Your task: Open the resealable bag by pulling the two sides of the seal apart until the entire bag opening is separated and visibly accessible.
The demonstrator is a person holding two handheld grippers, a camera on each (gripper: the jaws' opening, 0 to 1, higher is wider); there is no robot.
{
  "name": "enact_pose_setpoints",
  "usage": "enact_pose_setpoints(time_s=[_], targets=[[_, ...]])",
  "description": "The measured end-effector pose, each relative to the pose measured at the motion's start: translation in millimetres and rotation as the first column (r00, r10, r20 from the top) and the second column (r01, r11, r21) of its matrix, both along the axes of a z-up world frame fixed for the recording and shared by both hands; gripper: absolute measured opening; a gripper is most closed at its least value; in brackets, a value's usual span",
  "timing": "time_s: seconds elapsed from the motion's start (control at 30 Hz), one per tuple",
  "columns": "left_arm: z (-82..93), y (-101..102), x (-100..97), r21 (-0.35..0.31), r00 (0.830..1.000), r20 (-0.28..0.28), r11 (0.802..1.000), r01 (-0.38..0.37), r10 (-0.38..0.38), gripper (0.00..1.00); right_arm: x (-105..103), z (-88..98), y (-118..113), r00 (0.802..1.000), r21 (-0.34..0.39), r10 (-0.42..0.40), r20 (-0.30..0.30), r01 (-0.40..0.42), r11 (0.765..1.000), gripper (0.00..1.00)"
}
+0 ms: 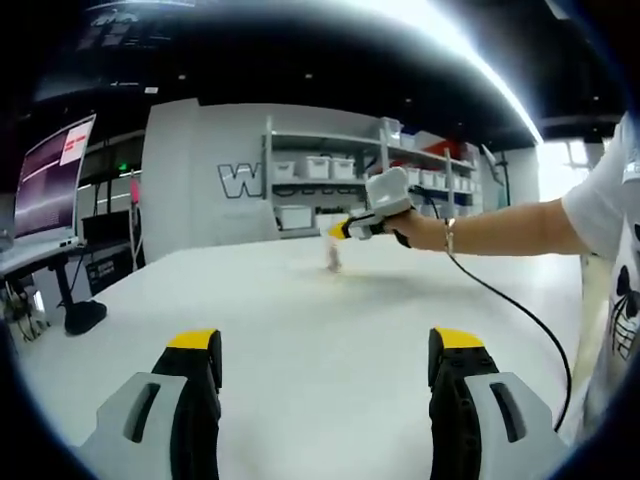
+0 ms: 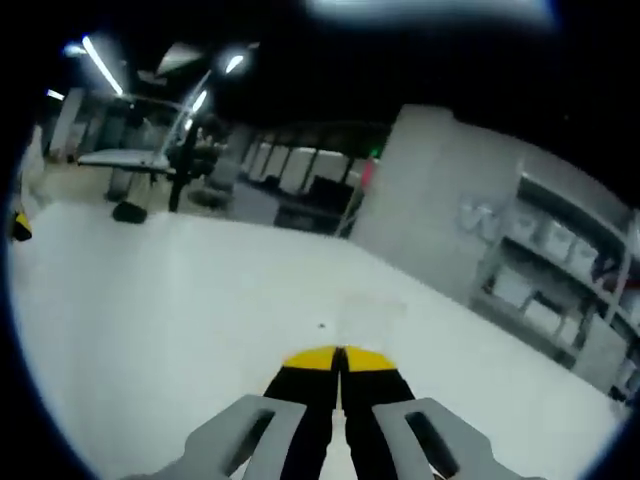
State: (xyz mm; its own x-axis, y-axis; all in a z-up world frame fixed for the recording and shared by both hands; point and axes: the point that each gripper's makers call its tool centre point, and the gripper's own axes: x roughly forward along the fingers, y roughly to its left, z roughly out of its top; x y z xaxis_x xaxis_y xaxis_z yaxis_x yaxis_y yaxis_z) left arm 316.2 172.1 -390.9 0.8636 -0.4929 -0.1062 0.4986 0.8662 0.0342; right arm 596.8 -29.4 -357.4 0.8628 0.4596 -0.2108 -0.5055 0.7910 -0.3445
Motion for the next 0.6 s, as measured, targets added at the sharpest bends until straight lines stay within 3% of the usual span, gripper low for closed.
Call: enact_pose_setpoints(time_s=[0.23, 0.6], targets=[[3.6, -5.0, 0.1, 0.008, 1.0, 0.007, 1.0, 0.009, -0.009, 0.84, -10.1, 10.3, 2.7, 1.0, 0.029, 0.001, 0.01, -0.002, 1.0, 0.0], [5.4, -3.5, -1.0, 0.013, 1.0, 0.012, 1.0, 0.01, -0.01, 0.84, -3.0, 22.7, 7.2, 1.0, 0.068, 0.011, 0.024, -0.013, 0.998, 0.0]])
